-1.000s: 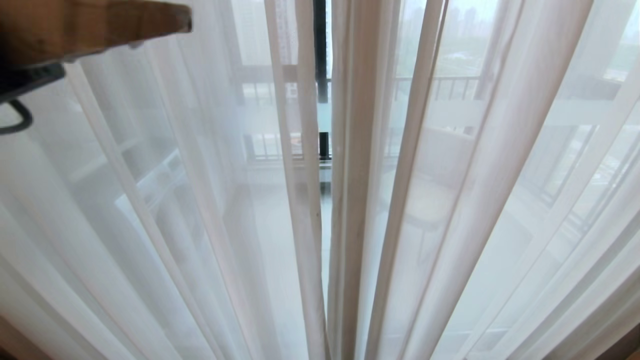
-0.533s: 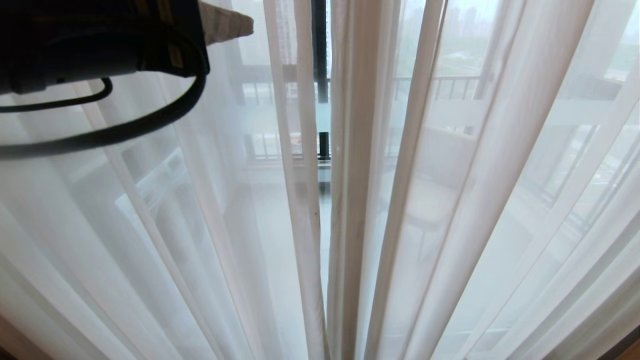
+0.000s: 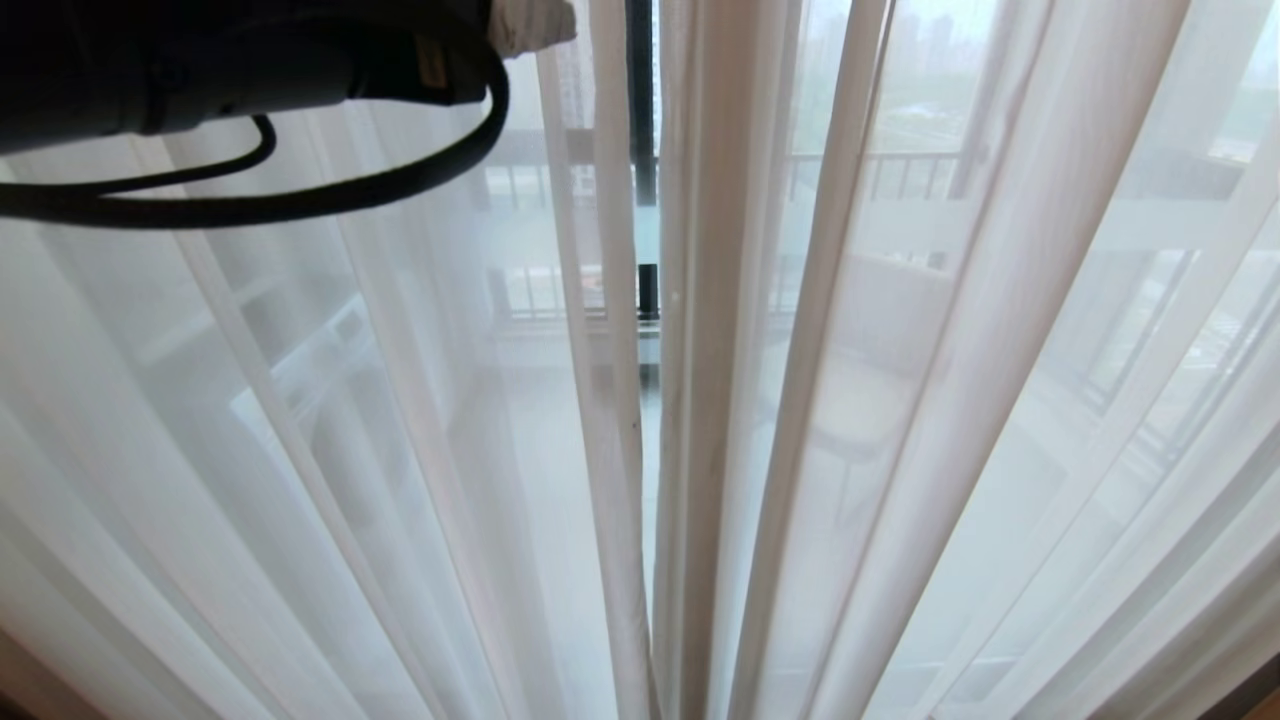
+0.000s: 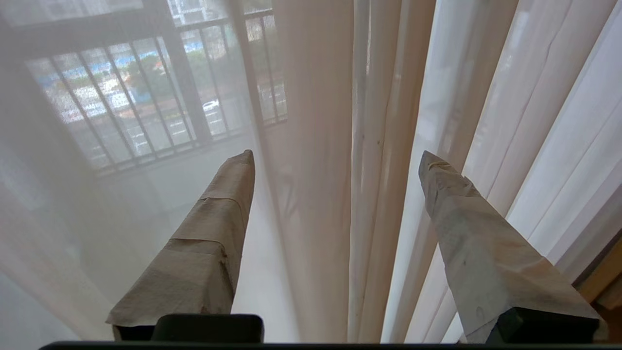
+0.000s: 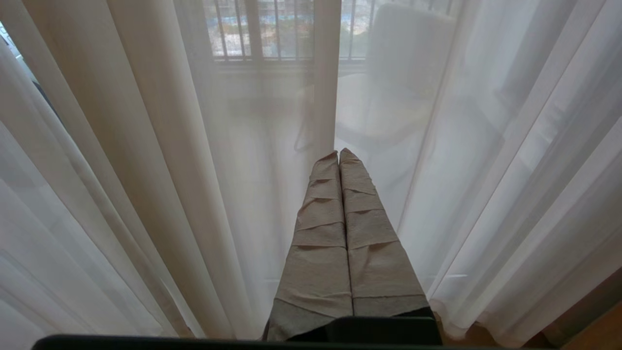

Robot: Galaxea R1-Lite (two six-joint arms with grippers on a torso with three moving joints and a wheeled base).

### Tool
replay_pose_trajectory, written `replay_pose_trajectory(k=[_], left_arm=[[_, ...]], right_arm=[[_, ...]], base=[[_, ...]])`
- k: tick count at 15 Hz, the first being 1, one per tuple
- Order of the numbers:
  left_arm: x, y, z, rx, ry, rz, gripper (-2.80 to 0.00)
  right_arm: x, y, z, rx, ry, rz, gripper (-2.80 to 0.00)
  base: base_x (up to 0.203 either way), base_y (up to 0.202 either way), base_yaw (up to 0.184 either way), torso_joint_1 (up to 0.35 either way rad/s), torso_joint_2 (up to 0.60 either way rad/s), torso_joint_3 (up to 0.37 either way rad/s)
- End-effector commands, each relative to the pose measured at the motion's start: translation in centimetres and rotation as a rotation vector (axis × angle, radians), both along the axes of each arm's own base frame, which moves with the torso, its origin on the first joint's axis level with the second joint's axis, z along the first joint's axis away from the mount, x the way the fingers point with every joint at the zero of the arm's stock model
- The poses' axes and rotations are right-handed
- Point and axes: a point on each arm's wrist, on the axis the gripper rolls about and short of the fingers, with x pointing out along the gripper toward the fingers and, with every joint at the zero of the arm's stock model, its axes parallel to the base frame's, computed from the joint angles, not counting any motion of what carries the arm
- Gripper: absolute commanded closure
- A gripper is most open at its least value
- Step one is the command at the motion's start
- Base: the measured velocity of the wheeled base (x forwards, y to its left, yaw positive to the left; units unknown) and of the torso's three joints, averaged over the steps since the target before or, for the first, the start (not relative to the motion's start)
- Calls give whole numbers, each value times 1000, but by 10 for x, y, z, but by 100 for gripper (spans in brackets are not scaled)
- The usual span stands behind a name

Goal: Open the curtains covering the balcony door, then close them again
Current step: Pull the inner curtains open on both sides

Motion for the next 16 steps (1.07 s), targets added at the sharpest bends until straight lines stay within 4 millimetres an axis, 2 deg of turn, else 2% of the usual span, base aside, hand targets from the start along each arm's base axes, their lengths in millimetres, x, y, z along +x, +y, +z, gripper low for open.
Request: replay_pose_trajectory(k=[1,7,11,16], left_arm=[[17,-17,-4,-9,-11,8,-280],[51,-42,-4,-20,-49,88,-280],[74,-44,-3,28,-82,156,-280],[89,-46,-7,66,-89,232,-280]], right_arm=[[0,0,0,0,1,1,0],[0,0,0,0,1,1,0],[0,0,0,0,0,1,0],[0,0,0,0,1,1,0]], base=[[0,0,0,0,0,0],[0,0,0,0,0,0],[0,0,0,0,0,0],[0,0,0,0,0,0]])
